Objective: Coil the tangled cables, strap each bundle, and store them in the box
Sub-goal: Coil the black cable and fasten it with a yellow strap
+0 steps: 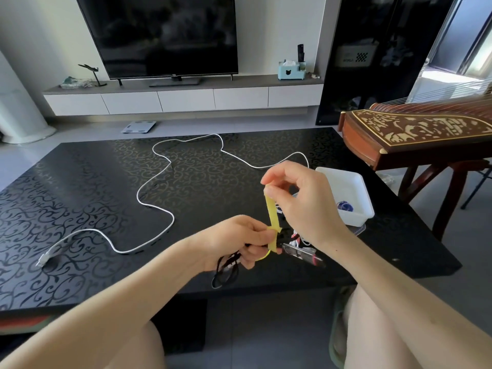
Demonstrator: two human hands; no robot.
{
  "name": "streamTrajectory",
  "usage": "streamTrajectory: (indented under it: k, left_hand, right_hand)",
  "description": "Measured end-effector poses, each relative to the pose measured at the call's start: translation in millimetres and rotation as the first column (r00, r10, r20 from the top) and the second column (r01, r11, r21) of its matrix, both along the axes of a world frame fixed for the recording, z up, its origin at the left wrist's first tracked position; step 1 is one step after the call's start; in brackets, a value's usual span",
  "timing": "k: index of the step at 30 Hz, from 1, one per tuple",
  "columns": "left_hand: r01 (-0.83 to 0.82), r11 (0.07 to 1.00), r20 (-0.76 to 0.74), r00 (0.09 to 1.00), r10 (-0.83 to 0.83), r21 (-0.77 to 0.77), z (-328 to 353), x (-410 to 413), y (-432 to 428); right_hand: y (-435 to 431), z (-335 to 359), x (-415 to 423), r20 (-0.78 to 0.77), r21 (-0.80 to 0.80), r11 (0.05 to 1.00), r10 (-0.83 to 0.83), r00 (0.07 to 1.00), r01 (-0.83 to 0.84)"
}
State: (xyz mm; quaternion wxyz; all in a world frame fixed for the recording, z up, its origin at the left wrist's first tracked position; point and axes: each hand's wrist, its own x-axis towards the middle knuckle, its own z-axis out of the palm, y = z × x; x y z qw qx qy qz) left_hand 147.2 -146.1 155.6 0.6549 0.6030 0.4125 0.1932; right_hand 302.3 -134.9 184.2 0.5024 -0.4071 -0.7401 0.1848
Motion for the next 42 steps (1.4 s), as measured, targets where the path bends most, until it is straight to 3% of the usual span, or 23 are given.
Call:
streamTrajectory:
  k: [3,8,15,19,21,23,26,28,30,36,42]
  left_hand:
    - [-0.184,0.98,0.087,0.978,0.19,-0.072,0,1,2]
    - [-0.368,0.917,0.064,0.93,0.362,0.156,-2,5,-2]
    - [-0.351,0.864,0.024,0.93,0.368,0.36,0,4,-5]
    - [-0.286,0.772,-0.058,0.921,0.385,0.568,0,3,-3]
    - [-0.277,0.768,-0.074,0.919,0.387,0.578,-1,3,-2]
    - [-0.325,0.822,-0.042,0.921,0.388,0.467,0,3,-2]
    - [-0.433,0.901,0.141,0.893,0.427,0.01,2,4,3]
    - [-0.398,0.868,0.225,0.855,0.468,-0.296,7,7,6]
    - [-0.365,0.834,0.24,0.84,0.487,-0.415,8,10,9]
    - [-0.412,0.851,0.194,0.852,0.486,-0.325,6,10,13]
    - [-0.51,0.86,0.117,0.856,0.504,0.019,4,13,8]
  right_hand:
    - [4,-3,2,-0.153,-0.032,0.998,-0.058,0.987,0.053]
    - [4,-18,1,-0.341,-0.389,0.912,-0.009,0.94,-0.133]
    - [6,-23,6,-0.413,-0.692,0.663,-0.04,0.91,-0.285]
    - [6,-23,7,-0.287,-0.771,0.607,-0.062,0.956,-0.192]
    - [5,-23,6,-0.253,-0.731,0.665,-0.06,0.965,-0.15]
    - [2,-23,4,-0.215,-0.553,0.83,-0.06,0.975,-0.071]
    - [-2,-26,1,-0.098,-0.175,0.985,-0.014,0.995,-0.003]
    - [-2,-31,0,-0.093,-0.066,0.998,-0.015,0.996,0.009]
    - [2,-35,0,-0.101,-0.026,0.998,-0.056,0.993,0.054]
    - [7,-42,1,-0.025,0.089,0.987,-0.134,0.991,0.136]
    - [9,-37,2,0.041,0.187,0.967,-0.182,0.983,0.171]
